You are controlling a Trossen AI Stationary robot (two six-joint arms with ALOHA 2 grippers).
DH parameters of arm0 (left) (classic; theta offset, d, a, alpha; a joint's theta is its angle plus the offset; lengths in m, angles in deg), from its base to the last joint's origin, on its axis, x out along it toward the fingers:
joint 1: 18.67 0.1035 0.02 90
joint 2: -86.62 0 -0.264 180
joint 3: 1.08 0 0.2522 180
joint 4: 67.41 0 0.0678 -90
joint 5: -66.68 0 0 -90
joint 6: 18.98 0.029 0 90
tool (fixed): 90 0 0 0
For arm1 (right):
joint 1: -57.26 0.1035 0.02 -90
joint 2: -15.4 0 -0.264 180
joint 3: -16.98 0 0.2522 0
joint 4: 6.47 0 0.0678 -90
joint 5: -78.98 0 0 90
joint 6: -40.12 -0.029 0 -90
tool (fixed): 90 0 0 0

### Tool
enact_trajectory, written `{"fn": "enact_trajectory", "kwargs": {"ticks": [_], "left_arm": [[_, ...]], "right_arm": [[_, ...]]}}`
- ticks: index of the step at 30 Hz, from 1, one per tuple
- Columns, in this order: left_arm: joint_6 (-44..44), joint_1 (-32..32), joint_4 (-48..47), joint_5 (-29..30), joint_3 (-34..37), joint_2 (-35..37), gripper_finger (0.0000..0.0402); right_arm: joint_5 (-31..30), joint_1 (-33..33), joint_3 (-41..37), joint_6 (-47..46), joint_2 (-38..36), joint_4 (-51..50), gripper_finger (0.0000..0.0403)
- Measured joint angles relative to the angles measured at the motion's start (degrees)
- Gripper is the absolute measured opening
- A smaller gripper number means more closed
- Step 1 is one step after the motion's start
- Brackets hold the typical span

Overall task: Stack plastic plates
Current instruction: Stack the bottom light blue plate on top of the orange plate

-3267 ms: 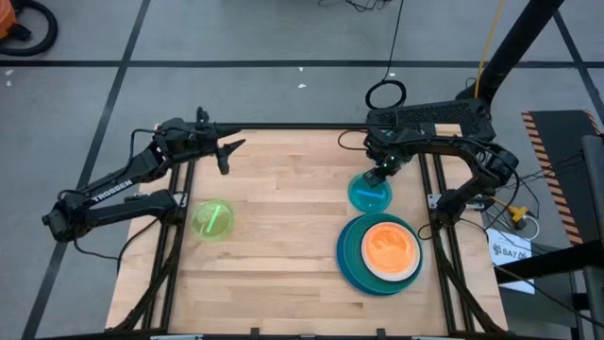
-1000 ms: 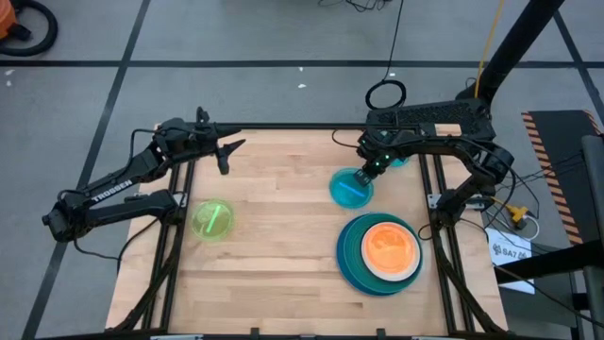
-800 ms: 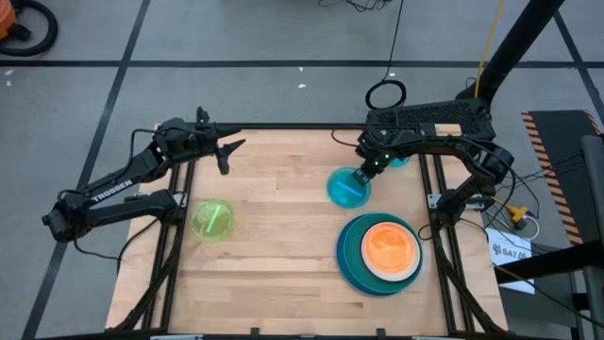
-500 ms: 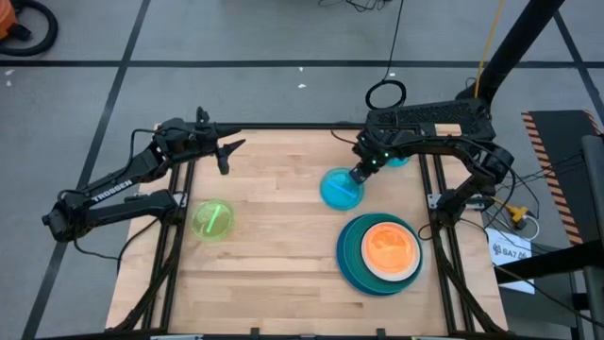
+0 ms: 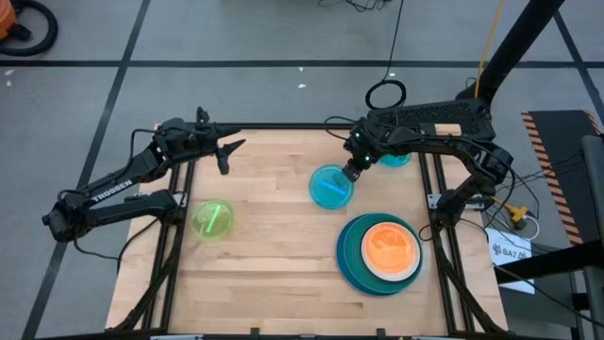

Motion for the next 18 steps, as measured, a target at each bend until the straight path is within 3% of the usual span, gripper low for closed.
{"fn": "enact_trajectory", "kwargs": {"ticks": [5,18], "left_arm": [[0.01,0.01,-0.09,0.00,0.00,0.00,0.0170],[0.01,0.00,-0.15,0.00,0.00,0.00,0.0170]], "right_arm": [[0.70,1.84,2.75,0.21,0.00,-1.89,0.0000],[13.01,10.48,9.77,-2.42,0.01,-5.49,0.0000]]}}
